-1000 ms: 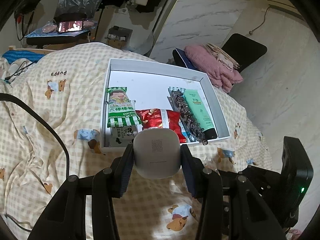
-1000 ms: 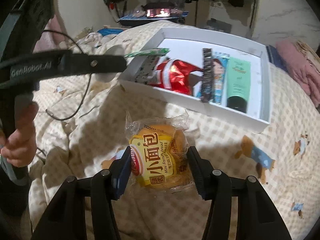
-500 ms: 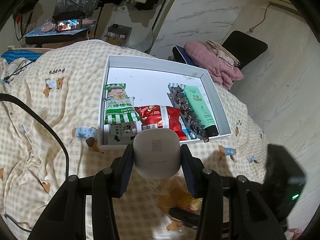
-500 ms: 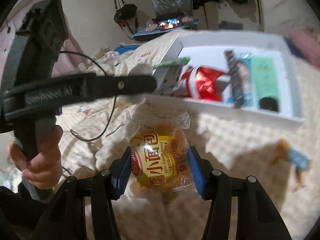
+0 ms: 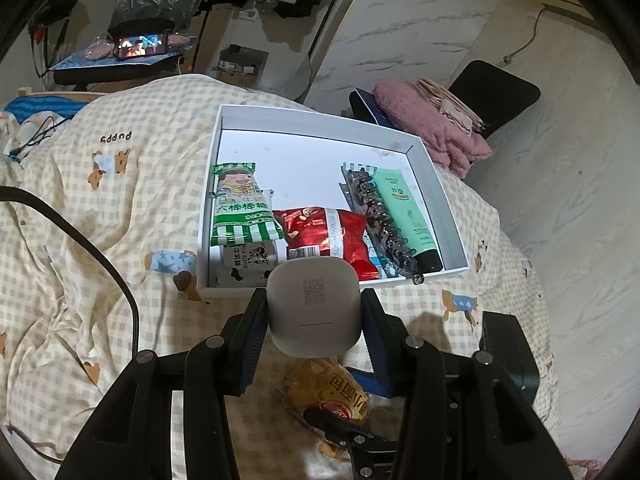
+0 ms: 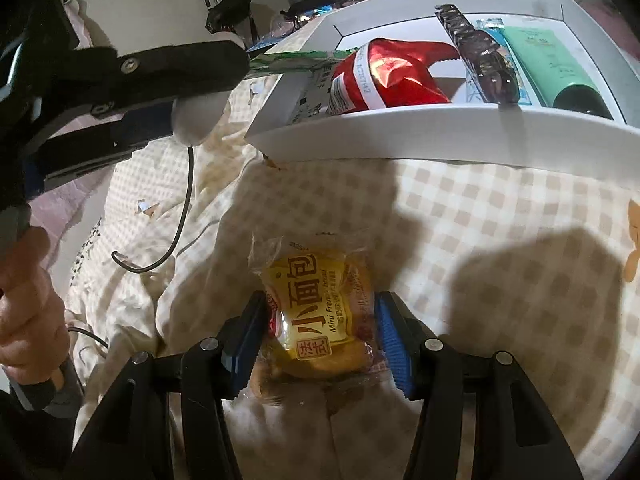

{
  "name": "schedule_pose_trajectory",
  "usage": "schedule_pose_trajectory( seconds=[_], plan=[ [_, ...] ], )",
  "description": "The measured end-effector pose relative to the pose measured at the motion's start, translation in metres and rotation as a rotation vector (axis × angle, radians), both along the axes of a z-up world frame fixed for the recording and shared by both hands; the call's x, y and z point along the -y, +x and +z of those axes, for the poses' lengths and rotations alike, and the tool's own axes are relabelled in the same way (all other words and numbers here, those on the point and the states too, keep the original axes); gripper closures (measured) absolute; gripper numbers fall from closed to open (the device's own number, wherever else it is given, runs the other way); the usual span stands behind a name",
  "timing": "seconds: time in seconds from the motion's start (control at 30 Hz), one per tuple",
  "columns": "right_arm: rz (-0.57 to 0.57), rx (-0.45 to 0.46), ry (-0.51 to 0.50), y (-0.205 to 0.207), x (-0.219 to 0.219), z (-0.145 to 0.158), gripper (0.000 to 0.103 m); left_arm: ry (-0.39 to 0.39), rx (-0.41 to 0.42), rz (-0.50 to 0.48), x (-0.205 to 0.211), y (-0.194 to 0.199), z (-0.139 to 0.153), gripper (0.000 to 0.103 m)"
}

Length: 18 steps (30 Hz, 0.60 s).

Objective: Organize objects
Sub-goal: 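Lift the bread bun with the right gripper while the left lifts the white case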

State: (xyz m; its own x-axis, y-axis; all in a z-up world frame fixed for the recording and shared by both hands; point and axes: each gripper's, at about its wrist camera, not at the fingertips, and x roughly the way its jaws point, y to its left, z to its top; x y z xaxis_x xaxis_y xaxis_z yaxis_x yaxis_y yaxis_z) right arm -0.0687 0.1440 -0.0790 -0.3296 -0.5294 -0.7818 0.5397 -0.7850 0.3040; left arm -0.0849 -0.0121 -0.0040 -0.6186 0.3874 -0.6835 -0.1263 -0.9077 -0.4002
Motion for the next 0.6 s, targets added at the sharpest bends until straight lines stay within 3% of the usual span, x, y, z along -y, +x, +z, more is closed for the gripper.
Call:
schedule_pose_trajectory(
  seconds=[0.2, 0.6],
  plan=[
    [-0.058, 0.005, -0.086, -0.001, -0.009, 0.002, 0.049, -0.008, -0.005, 0.01, 0.001, 0.0, 0.0, 0.054],
    [-0.089, -0.083, -0.26, 0.006, -0.029, 0.042, 0.049, -0.003, -0.039, 0.024, 0.005, 0.004, 0.007, 0.054]
  ],
)
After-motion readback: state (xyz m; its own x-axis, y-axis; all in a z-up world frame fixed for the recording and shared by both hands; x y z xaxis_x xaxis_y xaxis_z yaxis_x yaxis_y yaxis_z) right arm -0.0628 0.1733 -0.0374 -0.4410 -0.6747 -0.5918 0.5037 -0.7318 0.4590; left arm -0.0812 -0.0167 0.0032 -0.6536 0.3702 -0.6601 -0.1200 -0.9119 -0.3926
